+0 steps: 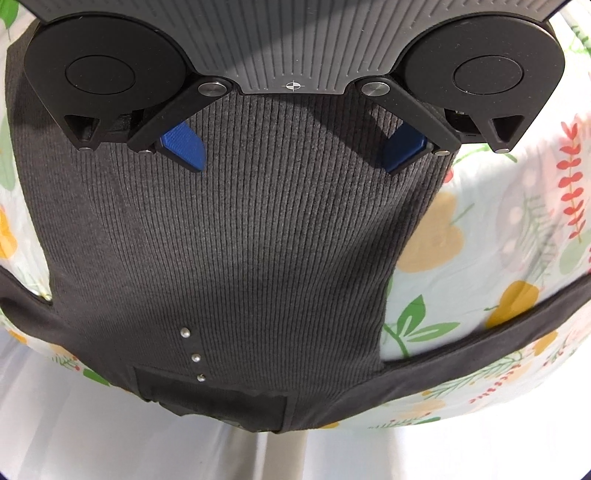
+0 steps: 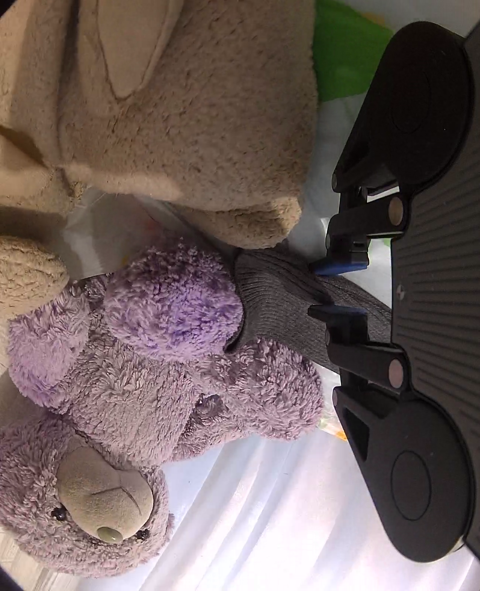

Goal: Fold small clothes
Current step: 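Carry the held sleeve across the sweater front with the right gripper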

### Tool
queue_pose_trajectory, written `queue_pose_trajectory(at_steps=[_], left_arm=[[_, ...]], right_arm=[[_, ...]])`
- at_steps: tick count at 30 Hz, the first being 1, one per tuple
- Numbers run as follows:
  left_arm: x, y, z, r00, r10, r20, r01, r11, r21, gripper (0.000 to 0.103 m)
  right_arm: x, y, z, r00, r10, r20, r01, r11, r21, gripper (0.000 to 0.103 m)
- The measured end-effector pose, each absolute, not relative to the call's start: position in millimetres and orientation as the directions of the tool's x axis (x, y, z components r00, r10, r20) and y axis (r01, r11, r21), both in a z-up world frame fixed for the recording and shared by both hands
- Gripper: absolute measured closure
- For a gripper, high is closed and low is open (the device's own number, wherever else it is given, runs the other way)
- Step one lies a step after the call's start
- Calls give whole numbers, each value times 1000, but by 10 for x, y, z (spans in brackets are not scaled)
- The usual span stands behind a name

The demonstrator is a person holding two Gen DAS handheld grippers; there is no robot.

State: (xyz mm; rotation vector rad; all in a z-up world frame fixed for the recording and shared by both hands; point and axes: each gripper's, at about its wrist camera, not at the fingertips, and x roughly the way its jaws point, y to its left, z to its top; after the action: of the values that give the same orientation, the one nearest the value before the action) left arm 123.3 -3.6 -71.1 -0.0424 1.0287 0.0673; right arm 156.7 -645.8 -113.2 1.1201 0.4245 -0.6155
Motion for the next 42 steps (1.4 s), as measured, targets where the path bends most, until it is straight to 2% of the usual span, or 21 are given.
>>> queue_pose_trajectory(at_steps=[6,9,12,14,17,19,22,24,26,27,31,34,37,42], left_arm=[[1249,37,-710,515,-9,-857,-35,999,-31,0],[1240,47,-703,517,-20,-856,-20,999,-35,0],[1260,46,-672,513,-33,-858,2,999,-37,0],[1313,68,-587,532,-79,-843,17,996,-83,0],[1490,98,-383,579,-188,-793,55,980,-192,0],[1684,118,-264,586,-276,-762,84,956,-282,1],[2001,138,-179,578,-400,-711,121,904,-411,3],[2221,139,-171,570,-455,-684,126,871,-475,9],[2414,119,-213,558,-487,-672,120,848,-515,9],[2504,103,-252,550,-495,-673,107,841,-531,12],[2849,-24,-446,497,-543,-677,71,803,-592,19],[3055,-158,-634,447,-556,-700,50,797,-601,28],[3183,-269,-744,433,-543,-719,55,813,-580,31],[3290,-264,-804,407,-593,-695,40,772,-635,45]], right_arm=[[1603,-6453,-1122,750,-267,-605,662,300,687,94],[1665,-6211,-866,753,-317,-577,657,416,629,95],[1811,-5746,-491,815,-295,-499,566,588,578,95],[1944,-5296,-240,880,-193,-434,432,705,563,95],[2126,-4398,39,934,78,-349,127,839,529,95],[2193,-3830,74,910,243,-335,-45,863,504,93],[2253,-3222,-82,823,414,-389,-183,841,509,73],[2221,-3076,-232,789,462,-405,-197,815,546,41],[2149,-3074,-350,780,466,-417,-175,803,570,24],[2118,-3110,-393,779,460,-426,-156,801,578,21],[1985,-3307,-535,754,466,-463,-96,775,624,18],[1856,-3410,-576,750,454,-482,-55,768,638,17],[1724,-3523,-577,770,439,-464,-33,753,658,17],[1631,-3688,-612,799,408,-442,13,723,690,19]])
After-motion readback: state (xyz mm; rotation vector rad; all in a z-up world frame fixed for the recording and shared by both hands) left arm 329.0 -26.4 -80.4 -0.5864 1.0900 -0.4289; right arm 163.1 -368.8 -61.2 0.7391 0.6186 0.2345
